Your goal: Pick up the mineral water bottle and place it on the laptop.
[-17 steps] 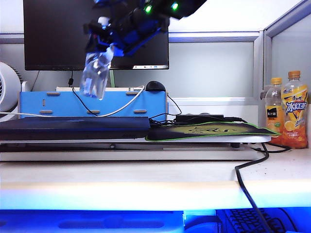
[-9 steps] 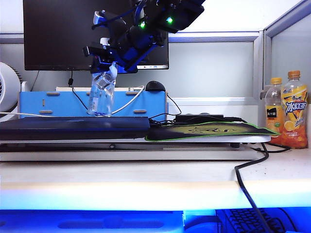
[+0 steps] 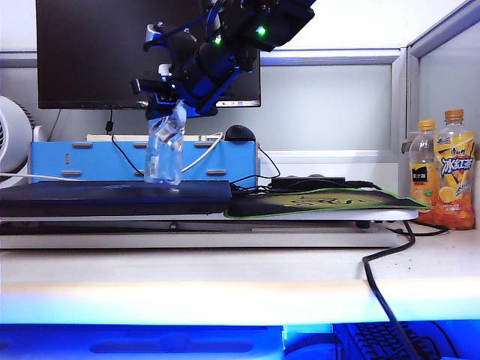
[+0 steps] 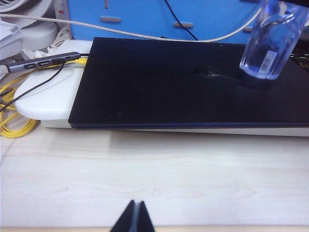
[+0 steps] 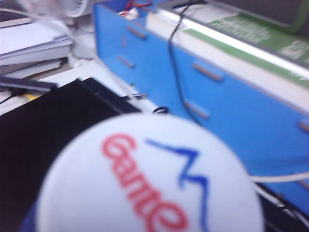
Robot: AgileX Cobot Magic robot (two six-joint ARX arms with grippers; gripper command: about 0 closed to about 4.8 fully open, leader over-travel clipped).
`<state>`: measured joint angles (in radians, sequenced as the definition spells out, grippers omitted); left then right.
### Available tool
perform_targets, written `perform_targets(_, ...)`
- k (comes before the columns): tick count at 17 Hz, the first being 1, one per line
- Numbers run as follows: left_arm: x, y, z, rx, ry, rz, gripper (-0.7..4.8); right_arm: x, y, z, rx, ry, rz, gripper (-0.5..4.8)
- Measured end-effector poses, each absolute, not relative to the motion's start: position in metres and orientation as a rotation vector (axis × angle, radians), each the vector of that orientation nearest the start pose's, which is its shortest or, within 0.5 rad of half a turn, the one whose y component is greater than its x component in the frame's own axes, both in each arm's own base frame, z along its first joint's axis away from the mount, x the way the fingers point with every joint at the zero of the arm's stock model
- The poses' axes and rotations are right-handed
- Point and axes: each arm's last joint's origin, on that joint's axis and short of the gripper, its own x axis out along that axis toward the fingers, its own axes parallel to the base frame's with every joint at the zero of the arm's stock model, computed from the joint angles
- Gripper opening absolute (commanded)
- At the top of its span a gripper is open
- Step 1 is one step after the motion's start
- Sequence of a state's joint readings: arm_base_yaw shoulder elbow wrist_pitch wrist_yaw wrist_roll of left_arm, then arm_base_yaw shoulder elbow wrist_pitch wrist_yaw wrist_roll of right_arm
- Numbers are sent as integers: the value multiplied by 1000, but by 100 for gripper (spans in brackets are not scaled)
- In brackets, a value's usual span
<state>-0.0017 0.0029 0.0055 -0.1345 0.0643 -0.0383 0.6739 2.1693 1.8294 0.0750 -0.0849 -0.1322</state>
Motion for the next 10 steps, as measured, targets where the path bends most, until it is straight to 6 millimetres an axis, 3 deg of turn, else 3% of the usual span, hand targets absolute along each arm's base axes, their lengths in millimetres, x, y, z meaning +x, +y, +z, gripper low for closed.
perform_targets(5,97,-2,152,-42,133,-63,-2,400,323,267,-216,217,790,212)
perform_targets(6,97,-2,152,-42,133,-63,-2,400,323,267,-221,215,791,246)
perform_targets(7,97,-2,152,-42,133,-63,-2,400,323,267,-226,212,793,479)
perform_targets(10,97,-2,152,-42,133,-63,-2,400,324,270,-220,185,797,479)
